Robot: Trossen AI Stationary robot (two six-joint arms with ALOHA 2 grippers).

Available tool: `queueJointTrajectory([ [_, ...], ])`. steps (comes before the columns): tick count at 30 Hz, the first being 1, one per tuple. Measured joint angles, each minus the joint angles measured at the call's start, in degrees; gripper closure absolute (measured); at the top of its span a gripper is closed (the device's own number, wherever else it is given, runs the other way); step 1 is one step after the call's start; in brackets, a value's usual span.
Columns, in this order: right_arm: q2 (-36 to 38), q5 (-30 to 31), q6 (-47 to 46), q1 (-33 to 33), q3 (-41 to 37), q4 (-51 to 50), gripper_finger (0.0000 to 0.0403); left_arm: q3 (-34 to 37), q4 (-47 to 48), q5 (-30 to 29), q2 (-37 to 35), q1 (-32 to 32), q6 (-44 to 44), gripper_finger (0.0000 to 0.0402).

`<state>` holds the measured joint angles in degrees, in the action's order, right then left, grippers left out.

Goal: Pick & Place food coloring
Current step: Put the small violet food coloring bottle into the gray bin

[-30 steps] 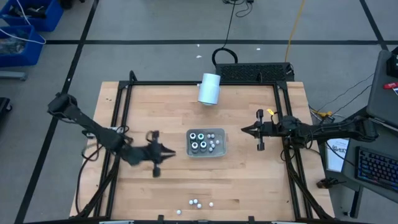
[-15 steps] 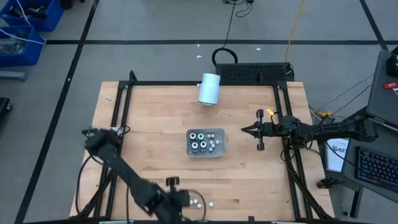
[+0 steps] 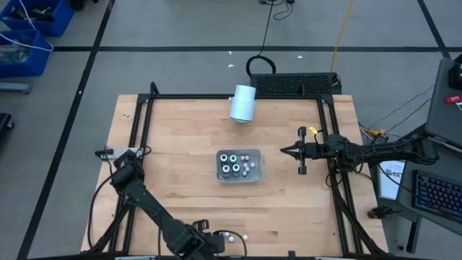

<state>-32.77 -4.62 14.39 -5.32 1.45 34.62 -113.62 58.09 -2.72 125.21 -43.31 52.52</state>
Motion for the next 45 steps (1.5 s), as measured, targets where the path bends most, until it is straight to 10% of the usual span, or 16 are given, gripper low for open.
queueJointTrajectory([
  [10, 0.0, 0.0, 0.2, 0.0, 0.0, -0.6, 0.0403, 7.7, -1.4, -0.2, 0.1, 0.2, -0.5, 0.0177],
  [45, 0.0, 0.1, -0.4, 0.0, 0.0, -0.6, 0.0403, 13.3, -11.1, 0.1, 1.1, 0.3, -7.5, 0.0176],
])
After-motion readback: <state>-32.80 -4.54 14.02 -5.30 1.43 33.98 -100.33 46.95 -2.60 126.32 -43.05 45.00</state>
